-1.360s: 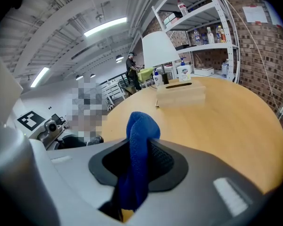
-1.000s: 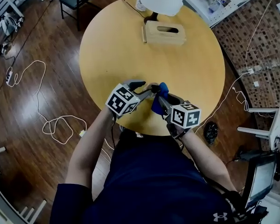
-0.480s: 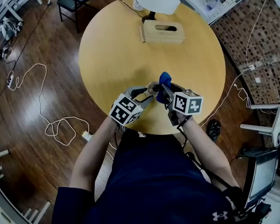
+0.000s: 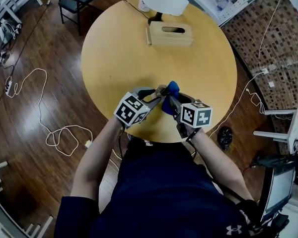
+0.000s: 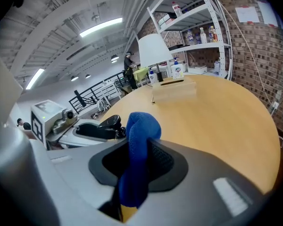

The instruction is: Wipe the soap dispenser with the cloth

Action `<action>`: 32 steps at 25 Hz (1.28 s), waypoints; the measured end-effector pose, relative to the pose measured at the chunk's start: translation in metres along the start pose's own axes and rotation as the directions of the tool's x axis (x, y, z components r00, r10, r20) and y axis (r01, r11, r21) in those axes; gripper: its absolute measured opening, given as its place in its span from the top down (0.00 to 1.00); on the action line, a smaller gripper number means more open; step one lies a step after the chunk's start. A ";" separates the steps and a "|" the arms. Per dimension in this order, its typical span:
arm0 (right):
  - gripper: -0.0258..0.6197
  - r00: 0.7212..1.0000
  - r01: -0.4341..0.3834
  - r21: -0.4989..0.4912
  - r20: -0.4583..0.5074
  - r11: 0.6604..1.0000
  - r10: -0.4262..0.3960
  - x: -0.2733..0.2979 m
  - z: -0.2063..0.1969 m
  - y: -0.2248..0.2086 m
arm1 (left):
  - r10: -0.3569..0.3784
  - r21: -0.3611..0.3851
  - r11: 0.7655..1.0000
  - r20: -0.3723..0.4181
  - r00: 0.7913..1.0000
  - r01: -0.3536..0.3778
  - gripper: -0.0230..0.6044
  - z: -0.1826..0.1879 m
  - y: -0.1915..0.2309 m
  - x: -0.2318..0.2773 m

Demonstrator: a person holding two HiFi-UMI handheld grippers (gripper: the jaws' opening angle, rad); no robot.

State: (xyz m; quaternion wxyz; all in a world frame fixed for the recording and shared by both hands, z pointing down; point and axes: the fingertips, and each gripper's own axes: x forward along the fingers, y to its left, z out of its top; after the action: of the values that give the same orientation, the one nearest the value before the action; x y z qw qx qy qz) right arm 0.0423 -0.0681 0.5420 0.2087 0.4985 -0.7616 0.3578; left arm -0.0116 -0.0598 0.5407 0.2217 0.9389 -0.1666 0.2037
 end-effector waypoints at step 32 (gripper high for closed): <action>0.81 0.997 -0.053 -0.089 -0.053 0.995 0.048 0.000 0.005 -0.015 | 0.175 0.433 0.897 -0.156 0.972 -0.092 0.56 -0.014 0.000 0.030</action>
State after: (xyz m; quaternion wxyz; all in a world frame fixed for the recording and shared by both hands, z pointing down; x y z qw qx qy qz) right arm 0.0557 -0.0759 0.5434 0.2411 0.4600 -0.7838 0.3405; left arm 0.0093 -0.0598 0.5662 0.0136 0.9269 -0.1610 0.3386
